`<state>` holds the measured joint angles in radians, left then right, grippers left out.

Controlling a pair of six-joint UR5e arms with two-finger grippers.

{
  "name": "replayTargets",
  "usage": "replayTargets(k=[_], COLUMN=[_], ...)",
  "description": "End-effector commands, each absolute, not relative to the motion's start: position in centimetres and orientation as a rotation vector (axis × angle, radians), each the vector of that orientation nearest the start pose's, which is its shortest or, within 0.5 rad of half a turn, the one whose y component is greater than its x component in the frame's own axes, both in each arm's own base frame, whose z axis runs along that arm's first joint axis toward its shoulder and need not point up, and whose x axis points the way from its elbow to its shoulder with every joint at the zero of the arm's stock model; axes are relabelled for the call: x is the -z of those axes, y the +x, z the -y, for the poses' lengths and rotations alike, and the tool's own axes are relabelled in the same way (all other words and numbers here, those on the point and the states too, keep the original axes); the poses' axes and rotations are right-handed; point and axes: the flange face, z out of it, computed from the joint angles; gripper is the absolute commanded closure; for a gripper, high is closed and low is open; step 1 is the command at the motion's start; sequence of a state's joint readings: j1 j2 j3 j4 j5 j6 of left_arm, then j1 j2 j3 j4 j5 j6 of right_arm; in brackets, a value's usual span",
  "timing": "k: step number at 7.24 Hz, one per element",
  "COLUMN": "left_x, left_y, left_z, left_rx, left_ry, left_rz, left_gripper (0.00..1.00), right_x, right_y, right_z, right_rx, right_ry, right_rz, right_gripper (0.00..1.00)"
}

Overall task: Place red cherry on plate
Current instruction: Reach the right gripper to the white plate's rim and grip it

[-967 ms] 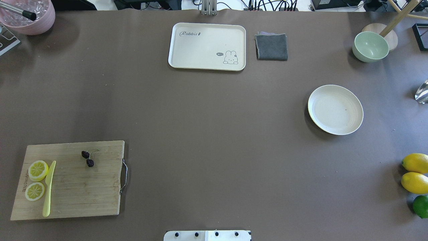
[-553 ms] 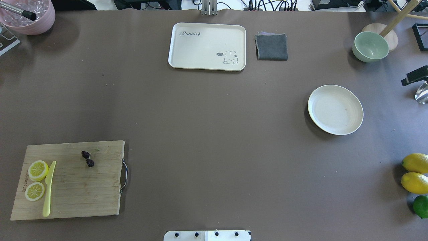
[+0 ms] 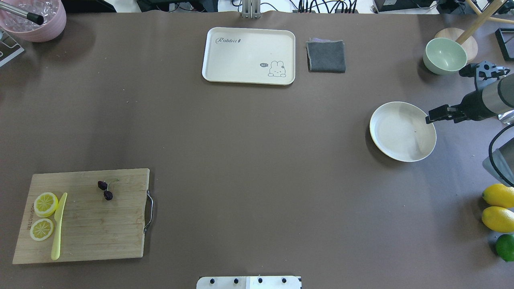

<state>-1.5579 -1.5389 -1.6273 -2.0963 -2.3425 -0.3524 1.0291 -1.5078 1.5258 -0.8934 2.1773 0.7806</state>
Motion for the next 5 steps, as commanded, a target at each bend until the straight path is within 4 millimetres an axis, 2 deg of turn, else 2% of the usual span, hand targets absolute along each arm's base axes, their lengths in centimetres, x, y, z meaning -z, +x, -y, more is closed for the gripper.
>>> replayTargets(k=[1, 2, 3, 4, 5], left_x=[-58.5, -58.5, -58.5, -58.5, -58.4], left_y=[-5.8, -5.8, -5.8, -5.8, -5.8], left_z=[50.1, 50.1, 50.1, 50.1, 50.1], left_rx=[0.1, 0.1, 0.1, 0.1, 0.101], left_ry=[0.386, 0.386, 0.387, 0.388, 0.388], left_rz=[-0.834, -0.834, -0.833, -0.833, -0.833], left_gripper=[0.02, 0.02, 0.02, 0.02, 0.02], right_x=[-58.6, -59.0, -58.7, -58.6, -58.1], right_y=[-23.7, -24.4, -24.7, -24.7, -24.7], right_z=[49.3, 48.8, 48.7, 48.6, 48.7], right_rx=[0.011, 0.022, 0.03, 0.032, 0.039], right_ry=[0.149, 0.138, 0.141, 0.141, 0.154], right_rz=[0.864, 0.86, 0.864, 0.865, 0.87], right_gripper=[0.0, 0.0, 0.08, 0.71, 1.0])
